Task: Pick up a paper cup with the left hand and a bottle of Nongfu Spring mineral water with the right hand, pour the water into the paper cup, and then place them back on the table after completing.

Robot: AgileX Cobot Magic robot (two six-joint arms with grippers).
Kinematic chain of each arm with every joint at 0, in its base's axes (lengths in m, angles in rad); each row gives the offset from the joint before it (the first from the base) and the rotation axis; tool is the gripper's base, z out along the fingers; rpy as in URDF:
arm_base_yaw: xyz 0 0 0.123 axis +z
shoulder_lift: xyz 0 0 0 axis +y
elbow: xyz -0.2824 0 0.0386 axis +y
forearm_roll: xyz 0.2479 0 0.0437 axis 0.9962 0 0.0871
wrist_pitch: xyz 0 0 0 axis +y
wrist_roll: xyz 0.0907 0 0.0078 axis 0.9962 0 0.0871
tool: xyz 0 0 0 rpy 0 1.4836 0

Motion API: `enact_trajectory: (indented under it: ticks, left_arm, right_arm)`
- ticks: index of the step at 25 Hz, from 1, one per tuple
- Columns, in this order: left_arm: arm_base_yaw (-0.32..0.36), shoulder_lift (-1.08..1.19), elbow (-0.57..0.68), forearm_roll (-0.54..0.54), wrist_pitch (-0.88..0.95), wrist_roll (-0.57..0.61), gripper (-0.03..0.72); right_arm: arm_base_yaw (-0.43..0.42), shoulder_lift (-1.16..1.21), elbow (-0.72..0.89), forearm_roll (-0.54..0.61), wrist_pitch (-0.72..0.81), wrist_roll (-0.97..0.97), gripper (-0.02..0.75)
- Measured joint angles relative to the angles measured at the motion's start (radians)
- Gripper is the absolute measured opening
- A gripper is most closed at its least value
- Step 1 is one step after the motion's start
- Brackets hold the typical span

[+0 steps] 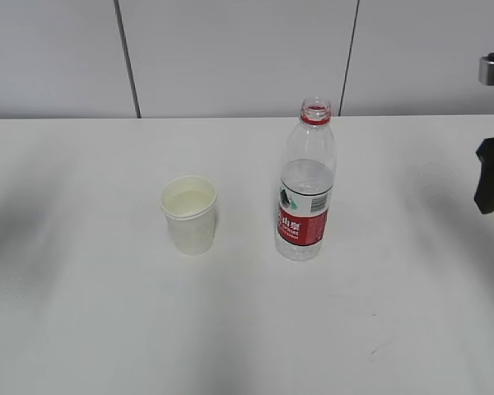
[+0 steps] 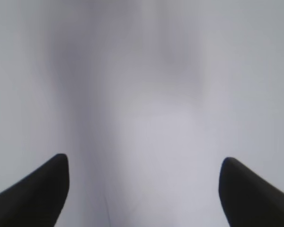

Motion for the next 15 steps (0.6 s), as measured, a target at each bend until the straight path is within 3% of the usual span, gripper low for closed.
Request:
enact_trajectory:
  ticks: [15]
  left_arm:
    - [0.0,-0.507,0.311,-0.048,0.057,0.001,0.587]
  right_arm:
    - [0.0,-0.55,0.489,0.002,-0.002,-0.004,0.589]
